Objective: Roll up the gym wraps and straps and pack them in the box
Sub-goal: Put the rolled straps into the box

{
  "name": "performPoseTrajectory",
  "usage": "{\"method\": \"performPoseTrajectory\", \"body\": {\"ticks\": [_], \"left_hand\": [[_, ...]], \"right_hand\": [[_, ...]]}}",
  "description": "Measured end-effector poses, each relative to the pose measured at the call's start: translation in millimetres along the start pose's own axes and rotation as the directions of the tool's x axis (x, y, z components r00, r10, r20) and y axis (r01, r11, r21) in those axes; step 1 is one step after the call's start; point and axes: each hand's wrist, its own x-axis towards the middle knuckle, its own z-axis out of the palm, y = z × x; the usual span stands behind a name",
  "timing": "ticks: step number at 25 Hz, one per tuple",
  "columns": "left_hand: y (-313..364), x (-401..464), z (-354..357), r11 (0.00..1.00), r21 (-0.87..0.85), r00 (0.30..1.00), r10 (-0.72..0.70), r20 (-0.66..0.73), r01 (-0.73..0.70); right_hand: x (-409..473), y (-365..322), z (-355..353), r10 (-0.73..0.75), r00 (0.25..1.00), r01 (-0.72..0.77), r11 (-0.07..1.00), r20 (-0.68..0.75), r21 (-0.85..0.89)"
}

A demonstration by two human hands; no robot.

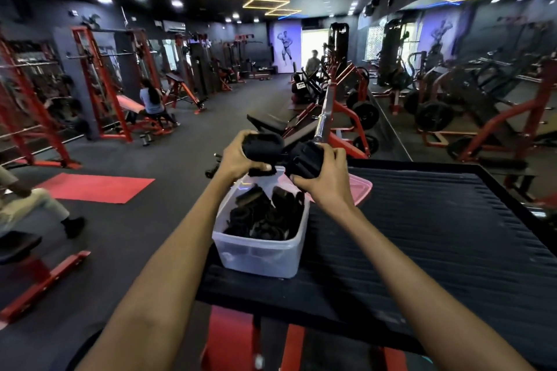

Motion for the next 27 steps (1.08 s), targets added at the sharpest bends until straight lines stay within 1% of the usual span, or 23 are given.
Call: {"method": "performPoseTrajectory", "body": {"ticks": [2, 3, 4, 7, 9, 10, 11, 12, 13, 14, 15, 16, 17, 18, 19, 20, 21, 22, 23, 27], "left_hand": [[-27.8, 14.3, 8.3, 0.995, 0.066, 0.989, 0.059, 0.133, -0.068], [-39.3, 20.1, 13.0, 0.992, 0.087, 0.982, 0.071, 0.173, -0.087], [-49.0, 25.5, 16.6, 0.990, 0.104, 0.978, 0.072, 0.197, -0.094], [-71.0, 36.9, 17.0, 0.983, 0.141, 0.974, 0.082, 0.212, -0.114], [-78.5, 40.6, 16.1, 0.967, 0.190, 0.961, 0.120, 0.250, -0.170], [-78.6, 41.9, 15.6, 0.944, 0.255, 0.943, 0.128, 0.306, -0.211], [-77.5, 43.9, 16.3, 0.896, 0.358, 0.920, 0.120, 0.374, -0.262], [-76.0, 46.3, 16.8, 0.836, 0.455, 0.895, 0.091, 0.436, -0.307], [-76.3, 48.8, 17.7, 0.799, 0.512, 0.880, 0.045, 0.473, -0.316], [-77.8, 50.6, 19.6, 0.815, 0.500, 0.874, 0.013, 0.486, -0.291], [-80.6, 51.1, 21.6, 0.843, 0.468, 0.874, 0.004, 0.486, -0.264], [-83.1, 49.1, 24.2, 0.840, 0.474, 0.884, 0.016, 0.468, -0.266], [-84.4, 45.5, 27.8, 0.793, 0.542, 0.904, 0.026, 0.428, -0.279], [-85.1, 42.8, 31.6, 0.698, 0.651, 0.924, 0.039, 0.382, -0.298], [-82.4, 40.6, 35.4, 0.571, 0.763, 0.939, 0.041, 0.342, -0.303], [-76.2, 39.2, 38.7, 0.466, 0.837, 0.951, 0.029, 0.309, -0.286], [-70.2, 38.7, 41.6, 0.399, 0.878, 0.958, 0.007, 0.285, -0.264], [-65.6, 38.6, 45.1, 0.365, 0.897, 0.961, -0.019, 0.276, -0.250], [-64.4, 39.3, 48.9, 0.371, 0.898, 0.960, -0.051, 0.275, -0.238], [-81.8, 37.9, 51.0, 0.505, 0.846, 0.948, -0.149, 0.279, -0.170]], "right_hand": [[6.8, -0.8, 17.8, 0.016, 1.000, -0.017, 1.000, -0.021, -0.026], [9.2, -0.9, 24.6, 0.023, 0.999, -0.024, 0.999, -0.027, -0.039], [11.1, -1.5, 30.1, 0.026, 0.999, -0.027, 0.998, -0.030, -0.050], [13.5, -1.4, 42.2, 0.039, 0.999, -0.040, 0.996, -0.017, -0.075], [13.6, -0.3, 47.3, 0.048, 0.999, -0.049, 0.996, -0.015, -0.078], [14.0, 0.4, 50.2, 0.052, 0.999, -0.053, 0.995, -0.015, -0.084], [14.7, 1.1, 52.9, 0.060, 0.998, -0.061, 0.994, -0.013, -0.092], [15.1, 1.3, 55.9, 0.067, 0.998, -0.068, 0.993, -0.011, -0.101], [16.0, 2.0, 58.9, 0.072, 0.997, -0.073, 0.991, -0.011, -0.108], [17.1, 2.4, 61.4, 0.074, 0.997, -0.075, 0.990, -0.014, -0.117], [19.0, 2.7, 63.6, 0.079, 0.997, -0.080, 0.989, -0.017, -0.121], [21.4, 3.2, 64.9, 0.086, 0.996, -0.088, 0.990, -0.020, -0.114], [24.8, 4.1, 65.9, 0.100, 0.995, -0.101, 0.991, -0.017, -0.093], [28.9, 4.1, 66.3, 0.114, 0.993, -0.114, 0.991, -0.008, -0.067], [33.2, 4.1, 67.2, 0.125, 0.992, -0.125, 0.992, 0.002, -0.036], [37.5, 4.7, 68.3, 0.129, 0.992, -0.129, 0.992, 0.014, -0.010], [41.9, 5.6, 70.0, 0.130, 0.991, -0.130, 0.992, 0.025, 0.001], [45.6, 6.7, 72.4, 0.129, 0.991, -0.129, 0.992, 0.040, -0.013], [49.2, 8.5, 76.0, 0.127, 0.990, -0.124, 0.991, 0.058, -0.055], [54.6, 21.3, 94.2, 0.155, 0.978, -0.108, 0.948, 0.140, -0.301]]}}
